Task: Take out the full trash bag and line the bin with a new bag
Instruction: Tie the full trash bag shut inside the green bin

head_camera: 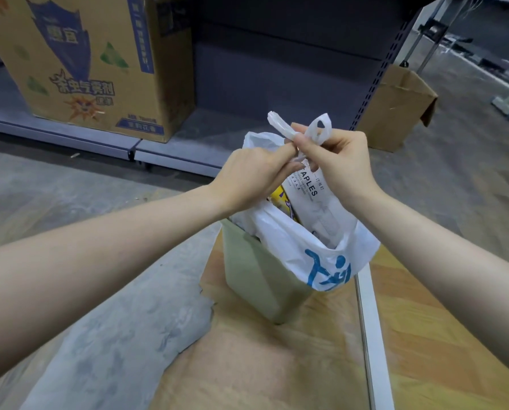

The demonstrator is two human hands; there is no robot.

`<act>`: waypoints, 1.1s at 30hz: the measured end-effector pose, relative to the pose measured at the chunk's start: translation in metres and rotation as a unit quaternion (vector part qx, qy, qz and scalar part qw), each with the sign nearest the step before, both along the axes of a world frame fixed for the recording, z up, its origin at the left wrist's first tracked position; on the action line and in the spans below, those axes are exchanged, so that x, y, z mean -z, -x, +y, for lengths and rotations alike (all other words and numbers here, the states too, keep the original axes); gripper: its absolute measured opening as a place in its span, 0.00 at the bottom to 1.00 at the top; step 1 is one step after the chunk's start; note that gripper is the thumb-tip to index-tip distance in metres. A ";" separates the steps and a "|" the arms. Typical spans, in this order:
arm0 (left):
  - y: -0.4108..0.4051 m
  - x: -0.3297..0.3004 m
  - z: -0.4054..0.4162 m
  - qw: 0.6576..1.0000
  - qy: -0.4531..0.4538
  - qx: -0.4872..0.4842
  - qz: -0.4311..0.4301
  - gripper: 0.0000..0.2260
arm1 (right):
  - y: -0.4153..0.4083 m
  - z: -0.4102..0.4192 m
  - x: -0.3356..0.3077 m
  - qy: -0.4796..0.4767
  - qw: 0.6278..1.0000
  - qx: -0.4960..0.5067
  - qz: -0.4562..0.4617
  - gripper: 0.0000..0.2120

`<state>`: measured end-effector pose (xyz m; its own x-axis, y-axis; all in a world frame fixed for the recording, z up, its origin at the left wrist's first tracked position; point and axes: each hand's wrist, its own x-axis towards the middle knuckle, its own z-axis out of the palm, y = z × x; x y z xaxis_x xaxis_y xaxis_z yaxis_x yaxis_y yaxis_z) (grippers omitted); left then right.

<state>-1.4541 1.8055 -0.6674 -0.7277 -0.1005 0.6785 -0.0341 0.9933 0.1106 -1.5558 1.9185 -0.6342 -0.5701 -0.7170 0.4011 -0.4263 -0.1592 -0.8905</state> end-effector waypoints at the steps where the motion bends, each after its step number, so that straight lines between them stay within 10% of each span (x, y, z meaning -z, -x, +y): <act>1: 0.001 -0.001 -0.001 0.999 -0.027 0.012 -0.030 0.20 | 0.003 -0.001 0.001 0.001 1.000 -0.002 -0.005 0.14; 8: -0.002 -0.002 -0.011 0.985 -0.100 0.049 -0.129 0.15 | 0.012 0.003 -0.002 0.003 0.997 -0.060 -0.058 0.10; 16: -0.004 -0.003 -0.031 0.982 -0.039 0.010 -0.185 0.06 | 0.009 0.017 -0.014 -0.166 0.957 -0.133 0.196 0.05; 23: -0.008 -0.001 -0.041 0.992 0.026 0.062 -0.106 0.23 | 0.027 0.013 0.008 -0.059 0.821 0.005 0.568 0.16; 28: -0.011 -0.004 -0.039 0.986 -0.074 0.136 -0.062 0.16 | 0.025 0.013 0.006 0.000 0.766 0.062 0.640 0.21; 33: 0.005 -0.012 -0.038 0.970 -0.206 0.125 -0.043 0.19 | 0.022 0.006 0.005 0.028 0.803 0.084 0.590 0.30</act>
